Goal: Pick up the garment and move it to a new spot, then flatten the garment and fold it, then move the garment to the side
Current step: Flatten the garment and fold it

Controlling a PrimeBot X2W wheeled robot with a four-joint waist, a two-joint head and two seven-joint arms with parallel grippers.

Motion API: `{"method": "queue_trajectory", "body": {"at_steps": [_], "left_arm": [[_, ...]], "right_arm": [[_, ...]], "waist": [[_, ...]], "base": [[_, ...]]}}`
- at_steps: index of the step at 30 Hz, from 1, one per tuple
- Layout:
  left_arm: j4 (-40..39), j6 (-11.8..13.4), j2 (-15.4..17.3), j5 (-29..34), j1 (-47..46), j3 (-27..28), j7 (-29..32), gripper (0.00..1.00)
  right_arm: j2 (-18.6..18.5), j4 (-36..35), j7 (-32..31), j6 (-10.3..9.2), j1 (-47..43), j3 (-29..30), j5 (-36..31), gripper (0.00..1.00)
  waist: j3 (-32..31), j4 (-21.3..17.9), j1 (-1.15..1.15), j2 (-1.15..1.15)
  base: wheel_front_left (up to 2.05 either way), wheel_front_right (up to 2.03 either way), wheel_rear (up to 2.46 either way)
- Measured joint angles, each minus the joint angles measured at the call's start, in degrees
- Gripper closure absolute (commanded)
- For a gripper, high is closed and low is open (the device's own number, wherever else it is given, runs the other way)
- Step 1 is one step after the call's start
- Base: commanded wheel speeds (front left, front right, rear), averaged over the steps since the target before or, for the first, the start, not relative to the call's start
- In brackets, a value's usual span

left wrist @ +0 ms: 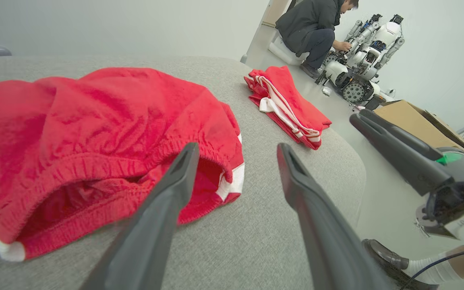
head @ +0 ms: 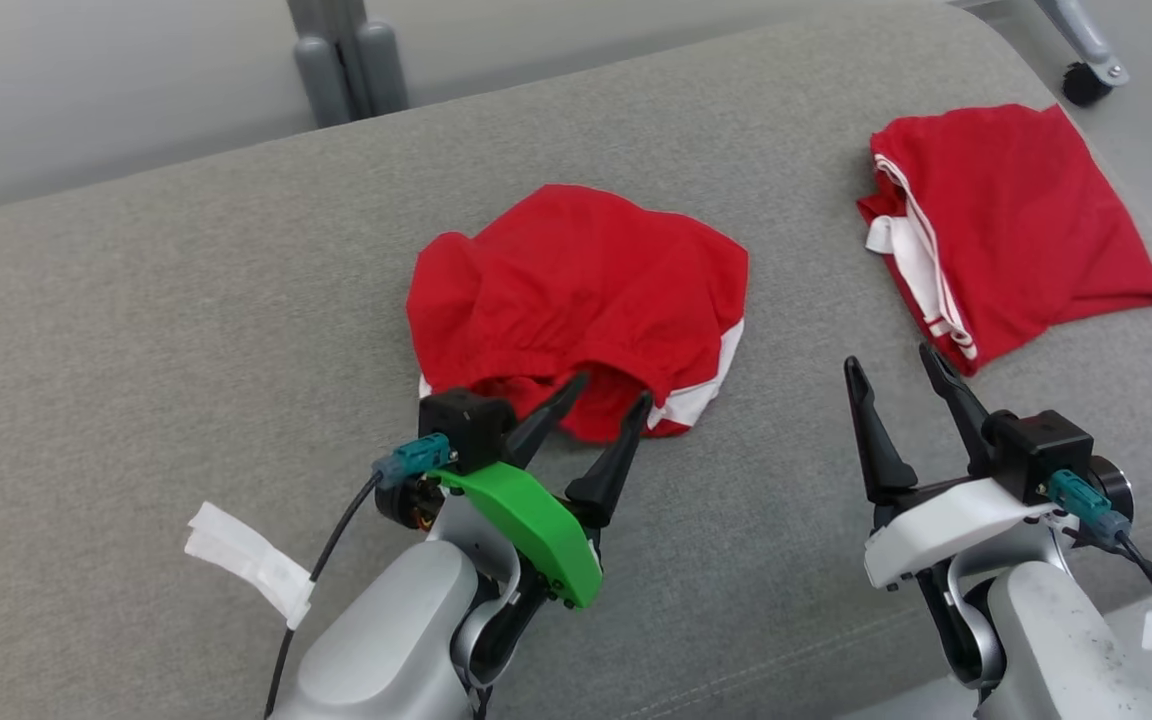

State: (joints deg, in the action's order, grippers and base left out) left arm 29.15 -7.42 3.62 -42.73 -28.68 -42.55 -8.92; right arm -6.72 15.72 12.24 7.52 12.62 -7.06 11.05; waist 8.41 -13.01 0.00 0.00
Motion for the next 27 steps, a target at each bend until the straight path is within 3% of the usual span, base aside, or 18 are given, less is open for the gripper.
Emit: {"method": "queue_trajectory", "body": {"at_steps": [9,20,22,27], "left_arm": [[6.94,-0.07,0.03,-6.09,-3.78,-5.19,0.78,0.0],[18.53,0.64,-0.74,-8.81,-10.44,-5.47,-0.65,0.0],[19.69,0.89,-0.77,-9.36,-11.1,-5.38,-1.46,1.0],[18.49,0.8,-0.83,-12.03,-12.07,-5.34,-4.19,1.0]], "right_arm": [[0.65,1.55,1.45,0.0,0.99,-0.04,0.56,0.0],[1.04,2.38,2.18,0.0,1.96,-0.62,0.99,0.0],[1.09,2.38,2.25,0.0,2.03,-0.51,0.99,0.0],[0.8,2.4,2.47,0.0,2.04,0.91,0.92,0.0]], "waist": [[3.45,-6.56,0.0,0.0],[6.97,-11.23,0.0,0.0],[7.35,-11.56,0.0,0.0],[7.67,-10.81,0.0,0.0]], "base": [[0.0,0.0,0.0],[0.0,0.0,0.0],[0.0,0.0,0.0],[0.0,0.0,0.0]]}}
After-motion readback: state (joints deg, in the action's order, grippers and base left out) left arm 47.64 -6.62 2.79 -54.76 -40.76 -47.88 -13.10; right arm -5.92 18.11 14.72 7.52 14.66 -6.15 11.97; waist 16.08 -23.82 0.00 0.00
